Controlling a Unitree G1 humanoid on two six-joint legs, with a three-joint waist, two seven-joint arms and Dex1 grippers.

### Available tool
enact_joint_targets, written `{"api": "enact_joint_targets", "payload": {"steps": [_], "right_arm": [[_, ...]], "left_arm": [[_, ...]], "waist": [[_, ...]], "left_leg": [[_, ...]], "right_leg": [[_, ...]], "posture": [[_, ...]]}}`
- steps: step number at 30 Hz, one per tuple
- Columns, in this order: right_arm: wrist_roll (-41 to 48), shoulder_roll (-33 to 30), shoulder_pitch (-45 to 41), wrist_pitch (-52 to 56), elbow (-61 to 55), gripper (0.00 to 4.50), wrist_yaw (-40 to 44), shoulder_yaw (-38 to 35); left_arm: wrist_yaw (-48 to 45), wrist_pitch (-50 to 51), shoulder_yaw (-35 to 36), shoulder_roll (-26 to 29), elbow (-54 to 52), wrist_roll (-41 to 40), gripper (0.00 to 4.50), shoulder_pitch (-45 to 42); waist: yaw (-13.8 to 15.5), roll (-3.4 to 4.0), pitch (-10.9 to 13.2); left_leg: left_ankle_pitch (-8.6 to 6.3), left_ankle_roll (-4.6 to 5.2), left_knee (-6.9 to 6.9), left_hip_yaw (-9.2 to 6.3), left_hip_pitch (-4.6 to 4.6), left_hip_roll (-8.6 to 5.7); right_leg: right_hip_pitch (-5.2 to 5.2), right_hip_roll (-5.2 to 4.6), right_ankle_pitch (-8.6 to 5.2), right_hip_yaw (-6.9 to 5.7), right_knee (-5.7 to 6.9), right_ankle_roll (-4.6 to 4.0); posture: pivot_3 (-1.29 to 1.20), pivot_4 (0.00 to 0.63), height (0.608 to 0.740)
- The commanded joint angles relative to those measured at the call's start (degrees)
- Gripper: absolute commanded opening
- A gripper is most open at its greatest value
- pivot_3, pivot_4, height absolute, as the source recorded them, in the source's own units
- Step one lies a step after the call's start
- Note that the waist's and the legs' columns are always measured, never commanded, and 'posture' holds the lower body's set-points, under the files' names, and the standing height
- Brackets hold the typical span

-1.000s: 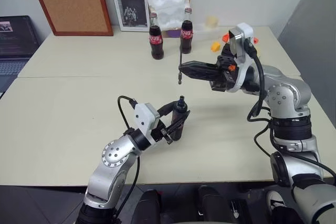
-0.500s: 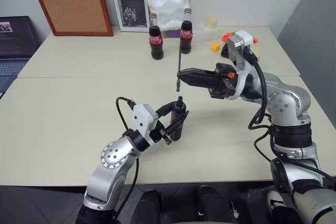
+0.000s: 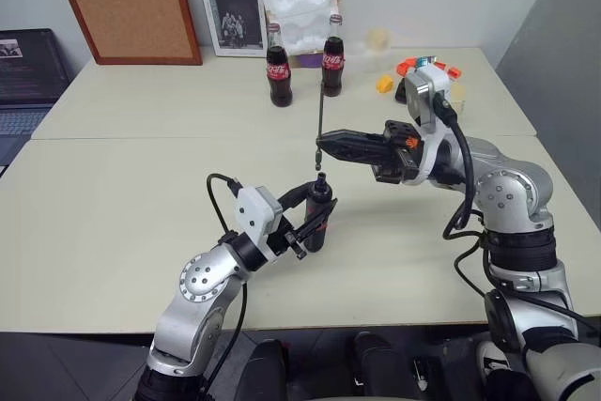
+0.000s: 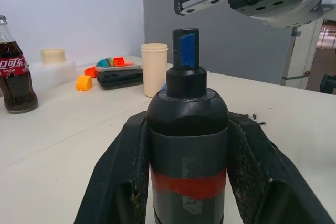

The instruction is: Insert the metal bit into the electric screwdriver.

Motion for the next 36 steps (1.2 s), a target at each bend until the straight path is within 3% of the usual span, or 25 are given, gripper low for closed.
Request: {"api": "enact_joint_targets", "payload": {"steps": [1, 22, 36], "right_arm": [[-0.82, -0.79, 0.25, -1.87, 0.24, 0.02, 1.19, -0.01], [-2.40, -2.01, 1.93, -3.90, 0.55, 0.02, 3.02, 1.63], [-6.93, -5.10, 1.24, -8.85, 2.59, 0.02, 10.33, 5.94]], "left_arm": [[0.59, -0.53, 0.55, 0.40, -1.02, 0.59, 1.67, -0.01], [0.71, -0.41, 0.79, 0.36, -0.63, 0.59, 1.67, -0.92], [0.14, -0.73, 0.77, 1.01, -0.47, 0.67, 1.67, -0.81]], "waist": [[0.00, 0.00, 0.00], [-0.01, 0.00, 0.00], [-0.04, 0.00, 0.00]], "left_leg": [[0.00, 0.00, 0.00, 0.00, 0.00, 0.00], [0.00, 0.00, 0.00, 0.00, 0.01, 0.00], [0.00, 0.00, 0.00, 0.01, 0.23, 0.00]], "right_leg": [[0.00, 0.00, 0.00, 0.00, 0.00, 0.00], [0.00, 0.00, 0.00, 0.00, 0.01, 0.00], [0.20, 0.00, -0.02, 0.01, -0.01, -0.03]], "posture": [[0.00, 0.150, 0.740], [0.00, 0.150, 0.740], [0.00, 0.150, 0.740]]}}
